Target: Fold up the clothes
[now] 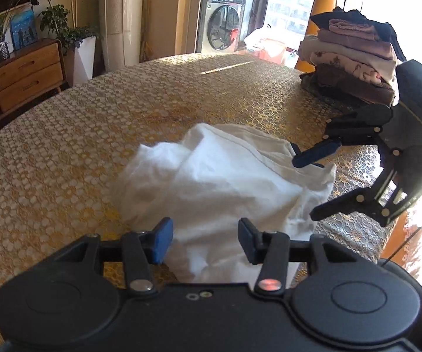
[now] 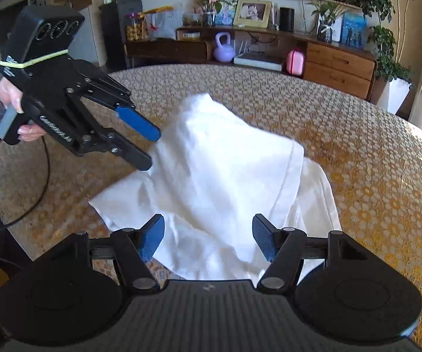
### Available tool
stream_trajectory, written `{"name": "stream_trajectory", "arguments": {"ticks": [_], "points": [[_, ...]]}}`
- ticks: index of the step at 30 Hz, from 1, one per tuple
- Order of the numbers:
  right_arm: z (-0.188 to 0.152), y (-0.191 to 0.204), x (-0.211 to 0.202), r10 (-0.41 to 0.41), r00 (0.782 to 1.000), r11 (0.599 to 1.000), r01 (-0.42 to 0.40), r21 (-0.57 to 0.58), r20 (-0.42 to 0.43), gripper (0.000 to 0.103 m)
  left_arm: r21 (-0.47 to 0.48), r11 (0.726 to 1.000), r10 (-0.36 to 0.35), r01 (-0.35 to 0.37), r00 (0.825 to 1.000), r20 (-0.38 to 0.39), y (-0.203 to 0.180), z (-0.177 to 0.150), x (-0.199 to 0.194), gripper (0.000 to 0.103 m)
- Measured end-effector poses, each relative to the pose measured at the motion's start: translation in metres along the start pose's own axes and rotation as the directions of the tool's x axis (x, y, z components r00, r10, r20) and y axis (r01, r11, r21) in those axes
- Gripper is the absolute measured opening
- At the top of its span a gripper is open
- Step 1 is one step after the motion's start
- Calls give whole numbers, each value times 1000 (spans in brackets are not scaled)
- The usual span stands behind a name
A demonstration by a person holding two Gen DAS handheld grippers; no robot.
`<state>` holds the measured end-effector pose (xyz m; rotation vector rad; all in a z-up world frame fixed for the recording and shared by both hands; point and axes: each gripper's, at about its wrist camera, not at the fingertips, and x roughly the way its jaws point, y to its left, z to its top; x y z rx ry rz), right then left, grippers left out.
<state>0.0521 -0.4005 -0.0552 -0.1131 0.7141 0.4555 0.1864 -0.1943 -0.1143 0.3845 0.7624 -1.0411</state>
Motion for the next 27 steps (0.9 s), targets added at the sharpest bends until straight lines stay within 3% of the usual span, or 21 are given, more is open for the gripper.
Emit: {"name": "stream_trajectory", "arguments": {"ticks": [3,10,16,21,27], "points": [[5,13,5,53,999,998,-53,-33,4,65,-6,998,58,-58,998,26,22,10,-5,103],[8,33,28,143,989,986,-147,-80,-47,65,17,996,82,-83,996,15,37,26,28,103],[-7,26,37,118,986,991,-125,-53,-121,65,-3,994,109,-110,993,-32,46,26,60,103],[-25,19,30,132,987,991,-131,24,-92,66,1,992,125,-125,991,-52,46,19,72,103],[-21,11,18,129,988,990,-124,64,-81,66,-25,990,138,-139,990,-41,46,14,64,103]]}}
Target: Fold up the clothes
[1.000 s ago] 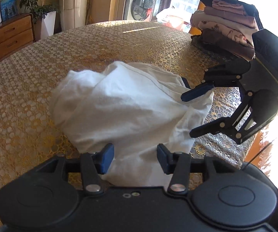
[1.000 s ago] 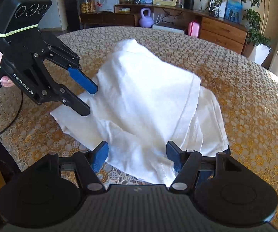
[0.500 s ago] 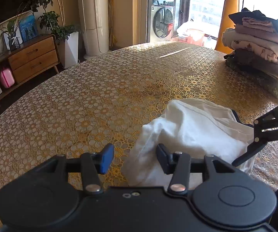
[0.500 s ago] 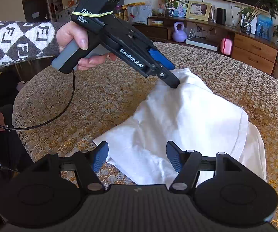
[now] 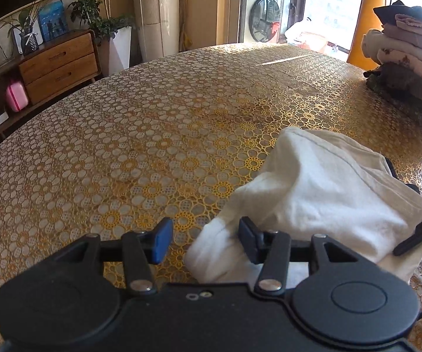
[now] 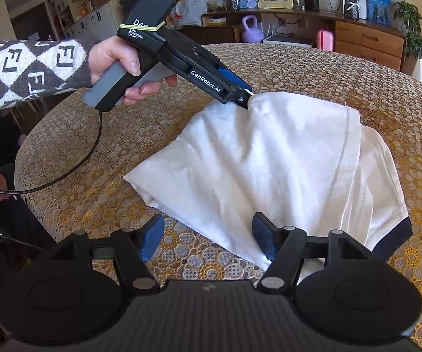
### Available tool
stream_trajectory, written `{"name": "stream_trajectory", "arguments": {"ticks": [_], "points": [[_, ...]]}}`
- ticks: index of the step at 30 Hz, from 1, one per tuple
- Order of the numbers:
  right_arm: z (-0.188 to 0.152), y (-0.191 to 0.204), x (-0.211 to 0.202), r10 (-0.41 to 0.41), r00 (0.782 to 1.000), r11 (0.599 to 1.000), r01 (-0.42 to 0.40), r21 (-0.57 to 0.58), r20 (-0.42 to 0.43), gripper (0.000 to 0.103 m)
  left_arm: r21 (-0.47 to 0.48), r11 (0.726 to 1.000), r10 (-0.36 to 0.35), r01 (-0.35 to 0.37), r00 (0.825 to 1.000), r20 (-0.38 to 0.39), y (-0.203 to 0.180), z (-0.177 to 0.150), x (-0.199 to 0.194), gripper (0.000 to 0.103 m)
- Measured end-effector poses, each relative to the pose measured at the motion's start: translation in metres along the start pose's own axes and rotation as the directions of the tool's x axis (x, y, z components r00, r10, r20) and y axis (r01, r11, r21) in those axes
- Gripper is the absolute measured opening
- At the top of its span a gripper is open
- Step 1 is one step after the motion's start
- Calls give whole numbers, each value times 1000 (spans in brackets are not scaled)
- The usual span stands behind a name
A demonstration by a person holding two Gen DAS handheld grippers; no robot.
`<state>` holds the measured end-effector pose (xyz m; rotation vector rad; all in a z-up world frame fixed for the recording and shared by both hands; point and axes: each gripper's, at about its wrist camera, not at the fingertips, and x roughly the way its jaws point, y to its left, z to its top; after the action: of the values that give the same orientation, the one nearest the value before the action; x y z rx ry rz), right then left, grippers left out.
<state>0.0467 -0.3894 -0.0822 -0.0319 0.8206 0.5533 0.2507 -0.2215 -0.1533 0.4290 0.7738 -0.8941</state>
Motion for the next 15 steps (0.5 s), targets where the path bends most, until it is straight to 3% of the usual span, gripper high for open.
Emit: {"name": "stream_trajectory", "arguments": {"ticks": [6,11,15], "points": [[-1,-24,-29,-125,992,991,123,61,33,66,-5,999,-32,33,999,39,-4,-14,-46,103],[-7,-44,-38,-228,974,961,225,163,-1,66,-100,990,-95,96,995,13,-1,-38,-71,103],[-15,-57,-38,-236,972,934,225,277,4,69,-199,966,-173,167,985,-12,-4,-51,-70,103]]}}
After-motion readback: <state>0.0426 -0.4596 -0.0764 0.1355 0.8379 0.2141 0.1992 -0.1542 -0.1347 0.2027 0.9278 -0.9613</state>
